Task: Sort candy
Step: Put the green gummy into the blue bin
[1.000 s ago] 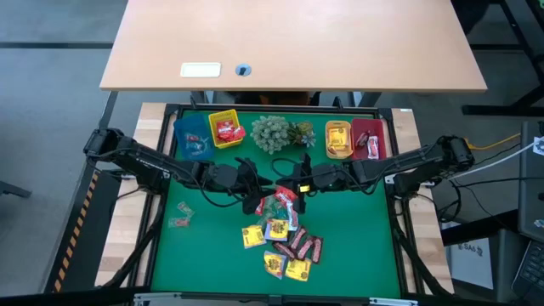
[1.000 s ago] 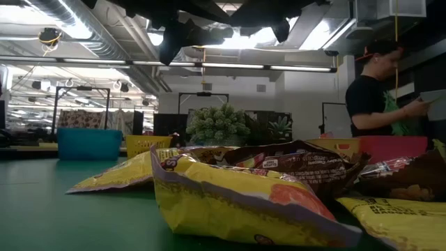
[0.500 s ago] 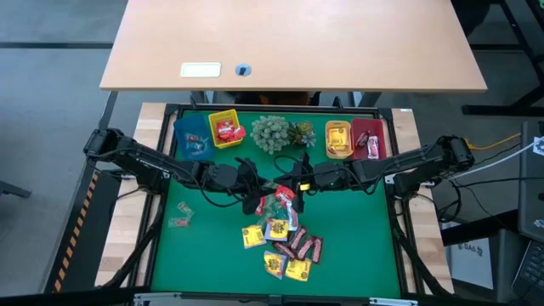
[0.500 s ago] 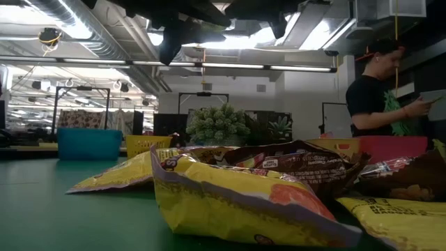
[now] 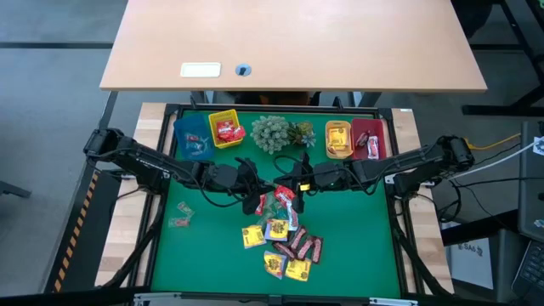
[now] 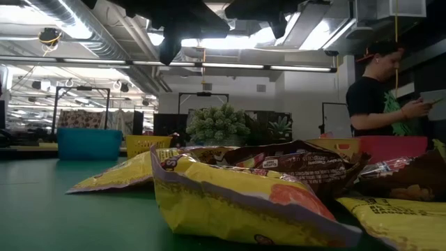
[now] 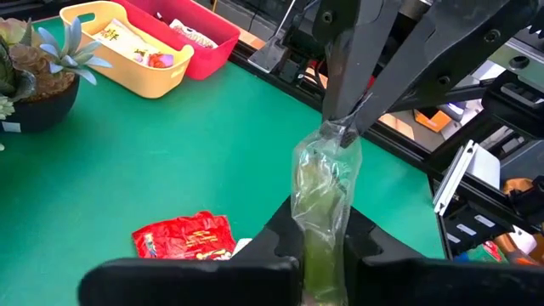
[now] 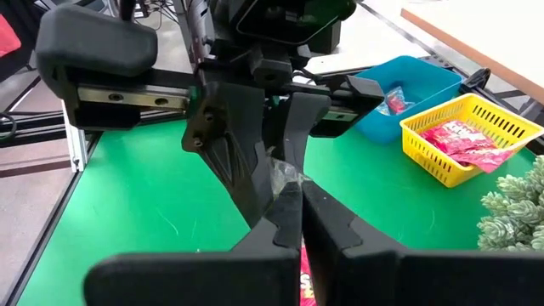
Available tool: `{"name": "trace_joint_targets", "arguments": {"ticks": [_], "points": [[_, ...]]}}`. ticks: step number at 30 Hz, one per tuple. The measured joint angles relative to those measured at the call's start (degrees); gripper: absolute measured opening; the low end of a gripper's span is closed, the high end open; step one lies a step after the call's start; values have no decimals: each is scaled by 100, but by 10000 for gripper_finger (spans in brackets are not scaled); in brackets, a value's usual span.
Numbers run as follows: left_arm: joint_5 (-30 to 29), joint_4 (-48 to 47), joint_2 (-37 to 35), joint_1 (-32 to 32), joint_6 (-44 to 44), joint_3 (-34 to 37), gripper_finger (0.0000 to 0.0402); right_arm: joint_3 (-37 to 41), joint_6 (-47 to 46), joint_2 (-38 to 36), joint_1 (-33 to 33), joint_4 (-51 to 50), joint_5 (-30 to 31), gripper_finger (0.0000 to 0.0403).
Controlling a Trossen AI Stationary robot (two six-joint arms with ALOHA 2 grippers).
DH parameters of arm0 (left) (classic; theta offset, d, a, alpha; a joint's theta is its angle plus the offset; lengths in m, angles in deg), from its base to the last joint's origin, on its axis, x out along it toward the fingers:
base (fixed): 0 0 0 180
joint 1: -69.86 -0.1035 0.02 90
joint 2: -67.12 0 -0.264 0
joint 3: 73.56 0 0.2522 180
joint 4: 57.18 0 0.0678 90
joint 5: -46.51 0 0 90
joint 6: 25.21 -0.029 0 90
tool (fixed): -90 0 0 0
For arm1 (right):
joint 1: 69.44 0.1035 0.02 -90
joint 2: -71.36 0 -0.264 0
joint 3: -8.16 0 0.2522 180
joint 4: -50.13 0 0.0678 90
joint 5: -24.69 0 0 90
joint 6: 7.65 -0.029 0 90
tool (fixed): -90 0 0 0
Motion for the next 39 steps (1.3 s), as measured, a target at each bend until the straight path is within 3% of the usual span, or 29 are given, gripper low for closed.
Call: {"name": "trace_joint_targets", "arguments": {"ticks": [6,10,14,20,27,33,39], "points": [[0,0,0,0,-2,0,14,0,0,0,0,0,-5,3],[6,-9,0,0,-2,0,15,0,-36,0,0,11,-320,13],[2,-9,0,0,0,0,15,0,-51,1,0,37,-383,65],[-3,-3,0,-7,9,0,16,4,-55,-70,7,33,5,159],[21,-135,-329,-260,-25,2,16,-392,-128,-359,7,-834,408,208],[-109,-1528,-1189,-838,-1179,2,16,-776,-966,-442,0,-2145,287,211],[-1443,-4213,-1948,-1492,-1358,2,16,-798,-1437,-442,2,-3226,-207,211]]}}
